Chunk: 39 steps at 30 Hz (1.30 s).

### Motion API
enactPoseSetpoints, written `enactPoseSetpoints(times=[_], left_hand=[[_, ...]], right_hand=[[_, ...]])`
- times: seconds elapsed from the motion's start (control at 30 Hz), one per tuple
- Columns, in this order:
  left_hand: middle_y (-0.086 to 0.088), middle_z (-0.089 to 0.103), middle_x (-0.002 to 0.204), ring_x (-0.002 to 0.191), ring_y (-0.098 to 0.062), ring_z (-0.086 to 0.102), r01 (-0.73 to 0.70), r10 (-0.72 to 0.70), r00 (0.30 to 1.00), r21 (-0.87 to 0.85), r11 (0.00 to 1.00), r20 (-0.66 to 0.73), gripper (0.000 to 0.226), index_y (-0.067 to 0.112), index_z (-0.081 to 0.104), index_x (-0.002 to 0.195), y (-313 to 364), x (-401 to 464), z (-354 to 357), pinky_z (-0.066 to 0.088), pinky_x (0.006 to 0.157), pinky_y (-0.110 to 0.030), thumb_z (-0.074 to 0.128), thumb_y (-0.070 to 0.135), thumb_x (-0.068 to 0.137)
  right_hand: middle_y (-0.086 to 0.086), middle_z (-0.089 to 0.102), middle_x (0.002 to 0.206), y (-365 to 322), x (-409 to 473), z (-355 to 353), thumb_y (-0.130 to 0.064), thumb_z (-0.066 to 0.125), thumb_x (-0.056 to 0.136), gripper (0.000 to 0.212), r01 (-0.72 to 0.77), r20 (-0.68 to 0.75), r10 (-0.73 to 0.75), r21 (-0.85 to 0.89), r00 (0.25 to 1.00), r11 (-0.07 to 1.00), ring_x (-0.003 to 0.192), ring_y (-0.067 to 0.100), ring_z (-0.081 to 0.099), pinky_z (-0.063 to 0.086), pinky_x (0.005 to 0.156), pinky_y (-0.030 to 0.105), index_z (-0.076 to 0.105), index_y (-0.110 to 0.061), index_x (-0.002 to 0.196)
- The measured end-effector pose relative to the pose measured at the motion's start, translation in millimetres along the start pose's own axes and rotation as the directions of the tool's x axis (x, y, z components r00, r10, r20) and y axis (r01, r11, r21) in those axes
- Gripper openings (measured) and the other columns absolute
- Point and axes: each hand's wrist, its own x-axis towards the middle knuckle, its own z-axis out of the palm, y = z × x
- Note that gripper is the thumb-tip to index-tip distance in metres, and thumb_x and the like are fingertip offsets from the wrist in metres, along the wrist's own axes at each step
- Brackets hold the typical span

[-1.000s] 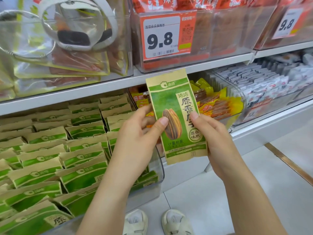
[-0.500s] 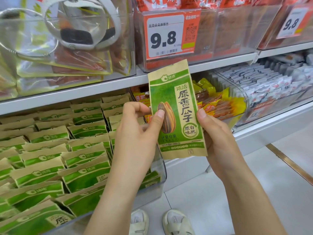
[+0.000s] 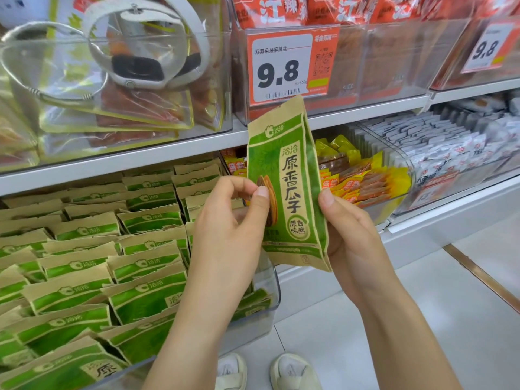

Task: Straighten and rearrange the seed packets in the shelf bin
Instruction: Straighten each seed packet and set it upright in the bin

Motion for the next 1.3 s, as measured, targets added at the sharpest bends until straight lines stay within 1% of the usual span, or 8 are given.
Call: enactPoseSetpoints(times=[0.23,0.43,0.53,0.73,0.9,1.0,1.17,1.3], left_hand=[[0.01,0.071,0.093,0.08,-0.004,0.07,0.012,0.001,0.997,-0.181,0.983,0.073,0.046,0.015,0.057,0.099,8,-5,1,0.051,0.056,-0.013,0.072,0.052,0.076],[0.016,0.07,0.086,0.072,-0.001,0.069,0.07,-0.018,0.985,-0.308,0.949,0.171,0.048,0.007,0.054,0.102,7,-5,2,0.054,0.057,-0.016,0.078,0.037,0.073],[0.01,0.069,0.085,0.072,-0.003,0.068,0.089,-0.022,0.972,-0.28,0.956,0.235,0.039,0.009,0.056,0.1,4,-6,6,0.054,0.061,-0.016,0.068,0.035,0.074],[0.016,0.068,0.08,0.072,-0.003,0.063,0.039,0.013,0.96,-0.177,0.984,0.281,0.032,0.016,0.059,0.096,1,-11,15,0.049,0.067,-0.017,0.066,0.037,0.073],[0.009,0.069,0.095,0.085,-0.01,0.067,0.018,0.027,0.951,-0.143,0.99,0.309,0.035,0.025,0.059,0.095,-4,-8,13,0.056,0.077,-0.03,0.063,0.05,0.07],[0.008,0.07,0.102,0.099,-0.012,0.068,0.024,0.021,0.946,-0.134,0.991,0.323,0.035,0.029,0.061,0.096,-3,-8,12,0.056,0.089,-0.038,0.06,0.053,0.071],[0.008,0.07,0.094,0.09,-0.008,0.069,0.044,0.007,0.954,-0.162,0.986,0.301,0.019,0.025,0.061,0.092,-1,-7,13,0.055,0.074,-0.022,0.06,0.04,0.079],[-0.001,0.071,0.088,0.082,-0.02,0.069,0.048,0.0,0.975,-0.21,0.977,0.222,0.027,0.016,0.063,0.093,3,-5,7,0.056,0.072,-0.031,0.057,0.039,0.079]], right_hand=[[0.007,0.072,0.112,-2,1,3,-0.052,0.074,0.071,0.054,0.043,0.011,-0.043,0.027,0.999,0.999,0.101,0.024,0.069,0.057,0.078,0.034,0.071,-0.022,0.115],[0.006,0.069,0.114,-1,1,2,-0.056,0.076,0.068,0.056,0.093,0.008,-0.093,-0.03,0.996,0.995,0.108,0.025,0.064,0.054,0.084,0.034,0.067,-0.024,0.113],[0.005,0.071,0.103,-5,4,3,-0.062,0.076,0.064,0.057,0.09,-0.053,-0.092,-0.041,0.994,0.995,0.093,0.018,0.066,0.052,0.075,0.028,0.065,-0.022,0.103],[0.019,0.062,0.098,-11,7,6,-0.065,0.078,0.059,0.056,0.051,-0.175,-0.052,-0.013,0.983,0.999,0.089,0.031,0.058,0.049,0.08,0.051,0.064,-0.019,0.088],[0.017,0.061,0.089,-15,4,6,-0.042,0.06,0.083,0.046,0.002,-0.21,0.004,0.031,0.978,1.0,0.081,0.031,0.057,0.049,0.07,0.048,0.058,0.002,0.098],[0.011,0.063,0.084,-17,5,5,-0.038,0.055,0.084,0.035,0.01,-0.238,-0.004,0.027,0.971,1.0,0.079,0.025,0.057,0.045,0.074,0.042,0.065,-0.006,0.095],[0.005,0.069,0.084,-17,3,1,-0.038,0.057,0.082,0.035,-0.01,-0.156,0.011,0.006,0.988,1.0,0.074,0.015,0.064,0.053,0.063,0.025,0.063,-0.007,0.097],[0.004,0.071,0.097,-15,0,-4,-0.033,0.072,0.067,0.051,-0.087,0.021,0.087,-0.011,0.996,0.996,0.084,0.019,0.068,0.058,0.081,0.037,0.055,-0.007,0.107]])
